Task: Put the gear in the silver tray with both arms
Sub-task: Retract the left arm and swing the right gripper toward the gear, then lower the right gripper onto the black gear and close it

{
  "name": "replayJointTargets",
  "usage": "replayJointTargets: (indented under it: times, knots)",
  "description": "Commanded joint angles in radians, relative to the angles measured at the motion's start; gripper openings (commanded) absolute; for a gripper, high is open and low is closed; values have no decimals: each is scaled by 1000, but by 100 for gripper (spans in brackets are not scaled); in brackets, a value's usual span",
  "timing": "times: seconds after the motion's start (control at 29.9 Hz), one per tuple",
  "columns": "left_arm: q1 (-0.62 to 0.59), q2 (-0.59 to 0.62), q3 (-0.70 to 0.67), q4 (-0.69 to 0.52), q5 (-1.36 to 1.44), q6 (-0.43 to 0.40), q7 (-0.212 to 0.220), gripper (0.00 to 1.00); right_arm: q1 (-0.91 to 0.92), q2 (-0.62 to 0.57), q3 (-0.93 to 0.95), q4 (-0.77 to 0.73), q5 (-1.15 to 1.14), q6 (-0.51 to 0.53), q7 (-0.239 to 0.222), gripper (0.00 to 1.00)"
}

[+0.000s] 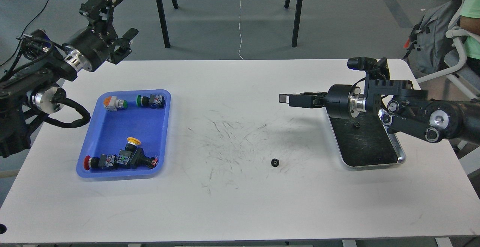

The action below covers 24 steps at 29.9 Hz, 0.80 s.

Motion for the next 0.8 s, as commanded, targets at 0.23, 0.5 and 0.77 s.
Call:
replayJointTargets:
  times: [0.23, 0.5, 0.77]
  knots:
    - [11, -22, 14, 12, 1, 1, 0, 100, 83, -6, -88, 99, -245, 39, 0, 97]
    - [-2, -41, 14, 13, 3, 0, 0, 100, 180, 29, -213, 131, -333, 45, 0, 97]
    - [-2, -41, 15, 13, 4, 1, 0, 100, 189, 121, -254, 131, -443, 34, 0, 97]
